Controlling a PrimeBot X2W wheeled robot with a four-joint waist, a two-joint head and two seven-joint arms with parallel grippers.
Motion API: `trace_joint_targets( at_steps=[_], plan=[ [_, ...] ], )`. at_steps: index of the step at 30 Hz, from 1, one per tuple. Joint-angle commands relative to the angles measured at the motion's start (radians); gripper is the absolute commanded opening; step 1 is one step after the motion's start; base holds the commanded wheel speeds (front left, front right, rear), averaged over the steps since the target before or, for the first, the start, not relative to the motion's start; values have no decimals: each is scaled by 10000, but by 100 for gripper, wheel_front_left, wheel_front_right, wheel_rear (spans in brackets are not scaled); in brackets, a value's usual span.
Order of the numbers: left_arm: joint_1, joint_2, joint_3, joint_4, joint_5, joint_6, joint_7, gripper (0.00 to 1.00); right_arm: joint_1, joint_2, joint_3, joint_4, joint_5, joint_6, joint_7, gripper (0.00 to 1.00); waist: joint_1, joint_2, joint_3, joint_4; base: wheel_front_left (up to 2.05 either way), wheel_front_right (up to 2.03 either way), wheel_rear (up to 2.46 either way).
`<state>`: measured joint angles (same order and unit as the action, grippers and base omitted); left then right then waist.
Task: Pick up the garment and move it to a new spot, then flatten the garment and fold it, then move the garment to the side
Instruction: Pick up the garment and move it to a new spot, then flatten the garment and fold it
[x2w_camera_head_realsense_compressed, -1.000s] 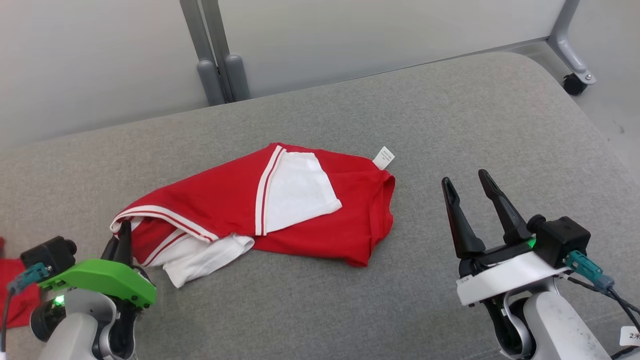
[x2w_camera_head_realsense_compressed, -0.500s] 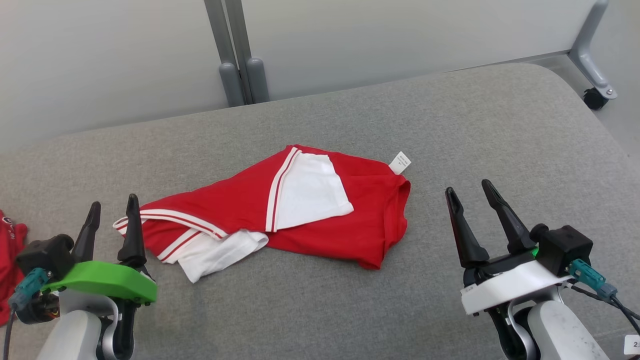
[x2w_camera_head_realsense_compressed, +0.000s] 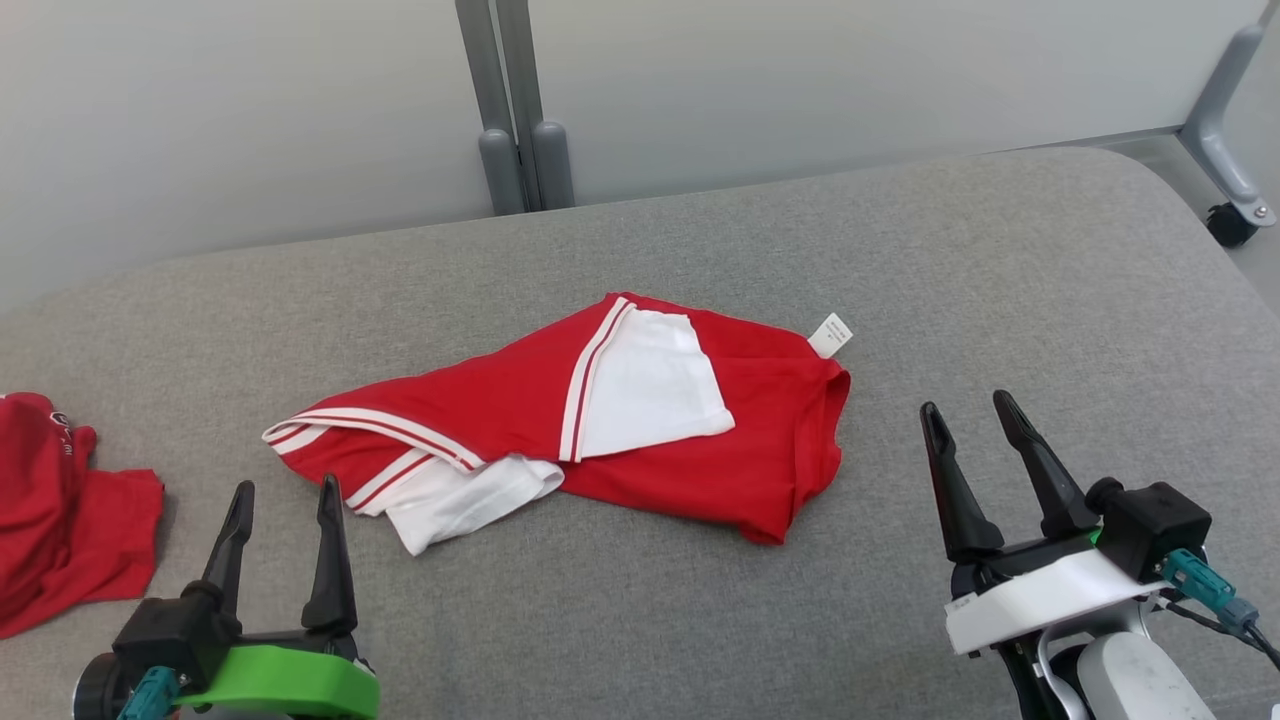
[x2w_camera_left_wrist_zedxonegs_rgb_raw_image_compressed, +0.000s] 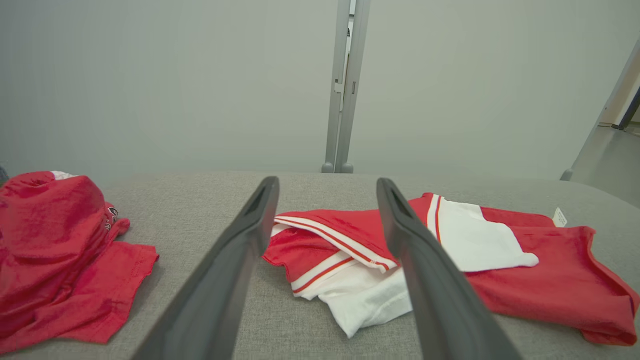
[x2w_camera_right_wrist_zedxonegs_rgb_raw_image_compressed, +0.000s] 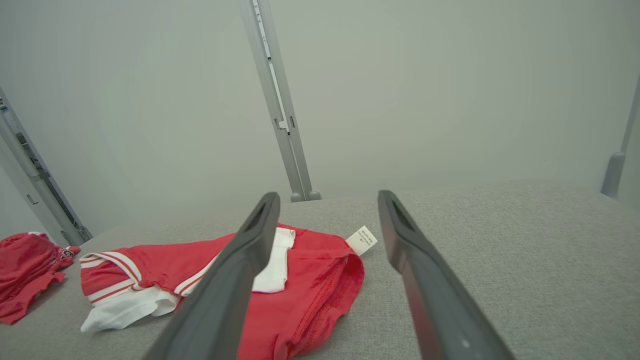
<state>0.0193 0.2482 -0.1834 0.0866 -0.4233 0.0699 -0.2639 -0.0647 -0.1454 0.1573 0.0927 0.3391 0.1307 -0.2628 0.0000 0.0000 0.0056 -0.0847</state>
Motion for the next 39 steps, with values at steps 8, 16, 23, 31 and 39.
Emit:
trace_joint_targets(
  at_steps=[8, 16, 23, 31, 39],
  plan=[
    [-71, -320, 51, 238, 312, -332, -6, 100, -10, -58, 24, 22, -78, 1, -28, 100, 0, 0, 13, 0, 0, 0, 0],
    [-161, -383, 124, 426, 364, -479, -7, 100, -73, -90, 69, 69, -36, 1, -28, 100, 0, 0, 23, -49, 0, 0, 0],
    [-236, -391, 76, 589, 456, -569, -5, 100, -130, -103, 117, 96, -16, 1, -28, 100, 0, 0, 10, -69, 0, 0, 0],
    [-467, -488, -230, 881, 175, -798, 464, 100, -188, -140, 161, 124, 29, 1, -28, 100, 0, 0, 16, -150, 0, 0, 0],
    [-1998, -980, -429, 2385, -1674, -1513, 3284, 100, -428, -155, 232, 84, 8, 1, -28, 100, 0, 0, 383, -235, 0, 0, 0]
  ],
)
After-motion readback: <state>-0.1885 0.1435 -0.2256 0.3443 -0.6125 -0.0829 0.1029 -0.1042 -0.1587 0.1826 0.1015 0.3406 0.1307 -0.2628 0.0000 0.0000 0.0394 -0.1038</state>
